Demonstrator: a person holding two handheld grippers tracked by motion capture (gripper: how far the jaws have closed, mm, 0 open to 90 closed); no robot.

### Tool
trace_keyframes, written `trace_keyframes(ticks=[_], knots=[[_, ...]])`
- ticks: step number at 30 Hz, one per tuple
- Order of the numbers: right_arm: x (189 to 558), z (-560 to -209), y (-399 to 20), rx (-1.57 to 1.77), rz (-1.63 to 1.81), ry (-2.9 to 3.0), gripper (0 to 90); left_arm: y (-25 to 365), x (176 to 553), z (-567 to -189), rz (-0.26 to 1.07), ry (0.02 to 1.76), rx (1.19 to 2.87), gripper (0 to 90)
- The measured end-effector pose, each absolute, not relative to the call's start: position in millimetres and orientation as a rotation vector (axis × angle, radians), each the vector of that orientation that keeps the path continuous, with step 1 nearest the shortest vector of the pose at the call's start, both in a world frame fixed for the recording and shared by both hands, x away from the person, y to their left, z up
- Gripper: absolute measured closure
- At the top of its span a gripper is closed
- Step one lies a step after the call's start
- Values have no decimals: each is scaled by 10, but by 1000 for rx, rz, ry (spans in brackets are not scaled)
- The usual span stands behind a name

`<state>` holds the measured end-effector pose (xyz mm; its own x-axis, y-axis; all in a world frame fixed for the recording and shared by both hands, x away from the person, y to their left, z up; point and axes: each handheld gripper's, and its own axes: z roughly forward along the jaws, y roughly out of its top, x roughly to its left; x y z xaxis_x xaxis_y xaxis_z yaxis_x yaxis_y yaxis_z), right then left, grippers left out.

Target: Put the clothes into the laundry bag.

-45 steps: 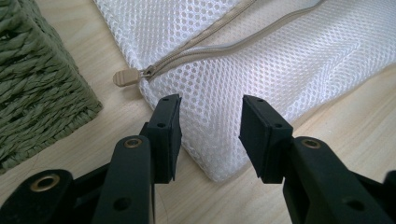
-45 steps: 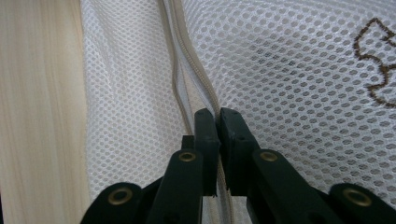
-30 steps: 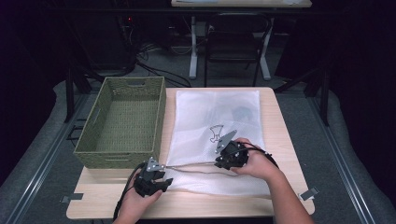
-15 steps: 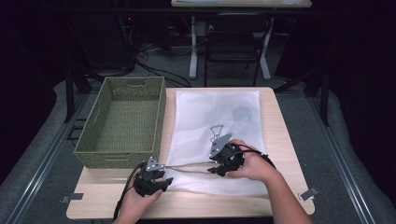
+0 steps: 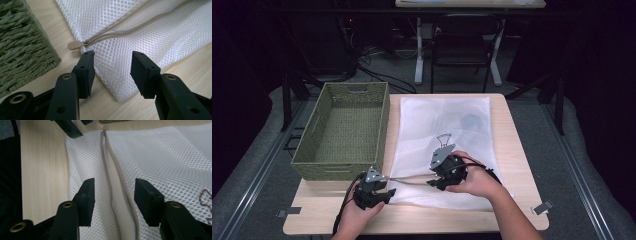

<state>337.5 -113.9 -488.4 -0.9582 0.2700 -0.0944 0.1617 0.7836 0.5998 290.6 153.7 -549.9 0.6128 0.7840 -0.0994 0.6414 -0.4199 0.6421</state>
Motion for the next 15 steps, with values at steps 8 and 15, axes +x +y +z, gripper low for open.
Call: trace_keyframes(ticks=[8, 15], knots=[[3318, -4933, -975, 390, 894, 2809, 558, 1561, 2919, -5484, 287, 1116, 2175, 538], [3146, -5059, -1062, 501, 911, 2779, 567, 1614, 2922, -5464, 286, 1124, 2153, 533]])
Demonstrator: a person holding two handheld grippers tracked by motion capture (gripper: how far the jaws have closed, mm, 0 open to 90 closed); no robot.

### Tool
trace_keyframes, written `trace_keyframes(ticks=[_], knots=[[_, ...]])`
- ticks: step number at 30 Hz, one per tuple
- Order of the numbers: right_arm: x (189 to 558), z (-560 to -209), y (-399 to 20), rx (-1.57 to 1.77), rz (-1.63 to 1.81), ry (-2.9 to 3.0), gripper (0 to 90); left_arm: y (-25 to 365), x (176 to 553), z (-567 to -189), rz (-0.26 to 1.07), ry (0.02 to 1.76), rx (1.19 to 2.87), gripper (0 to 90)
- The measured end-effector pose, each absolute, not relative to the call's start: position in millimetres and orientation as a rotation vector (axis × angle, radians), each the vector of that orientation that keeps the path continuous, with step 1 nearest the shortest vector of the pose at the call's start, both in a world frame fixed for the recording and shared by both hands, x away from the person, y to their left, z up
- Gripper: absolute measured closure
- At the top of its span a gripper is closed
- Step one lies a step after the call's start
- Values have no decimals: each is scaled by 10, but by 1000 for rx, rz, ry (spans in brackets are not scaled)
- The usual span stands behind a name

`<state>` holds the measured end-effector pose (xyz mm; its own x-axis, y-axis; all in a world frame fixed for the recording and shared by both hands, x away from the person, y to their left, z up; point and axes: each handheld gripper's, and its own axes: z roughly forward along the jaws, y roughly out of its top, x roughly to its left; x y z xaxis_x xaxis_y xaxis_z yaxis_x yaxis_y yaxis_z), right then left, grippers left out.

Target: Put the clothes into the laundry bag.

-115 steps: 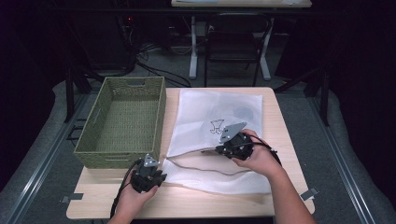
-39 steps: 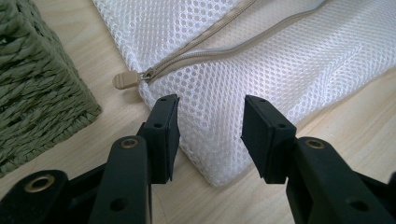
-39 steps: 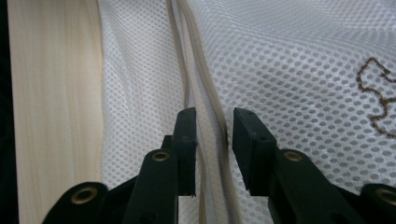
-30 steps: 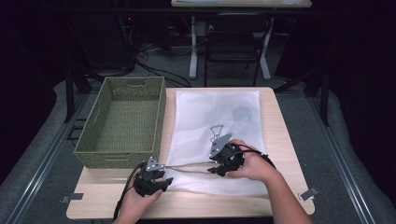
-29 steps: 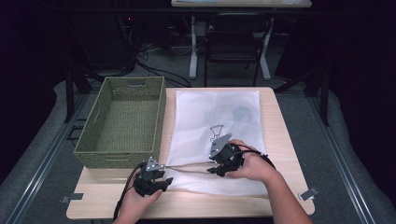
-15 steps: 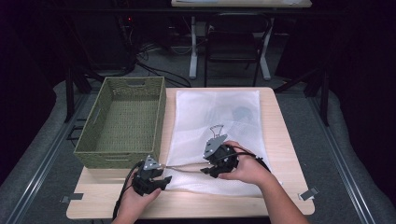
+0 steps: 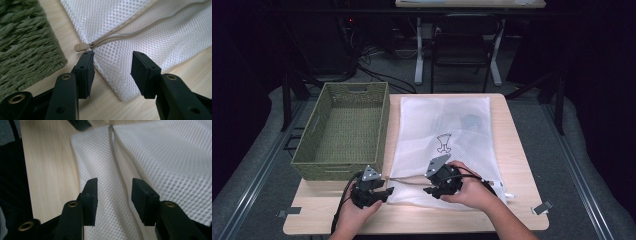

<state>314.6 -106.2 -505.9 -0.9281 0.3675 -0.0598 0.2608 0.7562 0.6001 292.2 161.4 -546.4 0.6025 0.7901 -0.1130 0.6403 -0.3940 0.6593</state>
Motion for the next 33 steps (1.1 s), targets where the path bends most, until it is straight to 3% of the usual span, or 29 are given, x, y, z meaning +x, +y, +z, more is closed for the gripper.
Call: trace_keyframes(ticks=[17, 33], knots=[[2971, -5364, -1403, 694, 999, 2669, 564, 1654, 2944, -5475, 287, 1133, 2143, 516], [2948, -5483, -1382, 735, 1080, 2565, 558, 1724, 2968, -5488, 312, 1140, 2125, 505]])
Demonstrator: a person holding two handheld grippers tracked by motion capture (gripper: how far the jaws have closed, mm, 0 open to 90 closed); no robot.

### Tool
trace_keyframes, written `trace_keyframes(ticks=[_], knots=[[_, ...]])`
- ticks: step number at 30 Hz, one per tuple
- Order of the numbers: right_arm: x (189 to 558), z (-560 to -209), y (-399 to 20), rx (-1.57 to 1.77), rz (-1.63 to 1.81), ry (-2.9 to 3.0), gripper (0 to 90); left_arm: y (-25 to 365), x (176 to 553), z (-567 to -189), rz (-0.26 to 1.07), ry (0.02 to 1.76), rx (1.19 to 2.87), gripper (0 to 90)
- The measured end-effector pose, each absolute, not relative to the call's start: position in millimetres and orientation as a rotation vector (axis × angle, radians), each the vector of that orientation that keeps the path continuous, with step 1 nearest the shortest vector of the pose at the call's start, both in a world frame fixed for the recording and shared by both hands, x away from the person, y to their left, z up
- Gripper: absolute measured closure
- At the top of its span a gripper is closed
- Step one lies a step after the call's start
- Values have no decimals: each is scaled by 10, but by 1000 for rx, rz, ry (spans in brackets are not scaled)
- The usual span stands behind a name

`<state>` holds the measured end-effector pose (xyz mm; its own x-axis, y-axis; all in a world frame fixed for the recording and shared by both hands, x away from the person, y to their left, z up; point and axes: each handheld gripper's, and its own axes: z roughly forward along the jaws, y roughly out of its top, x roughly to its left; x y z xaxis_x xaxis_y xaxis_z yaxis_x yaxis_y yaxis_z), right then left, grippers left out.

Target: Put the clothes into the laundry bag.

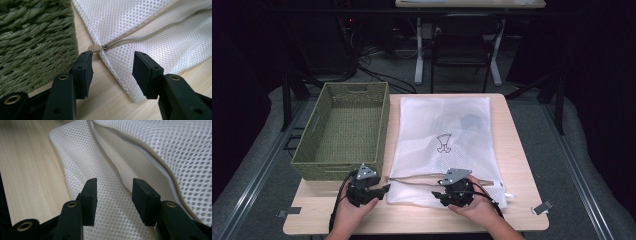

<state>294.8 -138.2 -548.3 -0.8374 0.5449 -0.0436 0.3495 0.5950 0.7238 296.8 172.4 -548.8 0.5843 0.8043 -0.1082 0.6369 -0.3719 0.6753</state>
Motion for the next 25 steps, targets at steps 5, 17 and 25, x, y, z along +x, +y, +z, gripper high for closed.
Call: trace_keyframes(ticks=[5, 17, 25], knots=[[2923, -5507, -1333, 714, 1093, 2551, 555, 1738, 2977, -5498, 319, 1146, 2124, 503], [2925, -5509, -1331, 704, 1087, 2517, 545, 1735, 2997, -5533, 318, 1154, 2135, 482], [2926, -5502, -1352, 688, 1092, 2470, 520, 1721, 3002, -5552, 319, 1147, 2144, 465]])
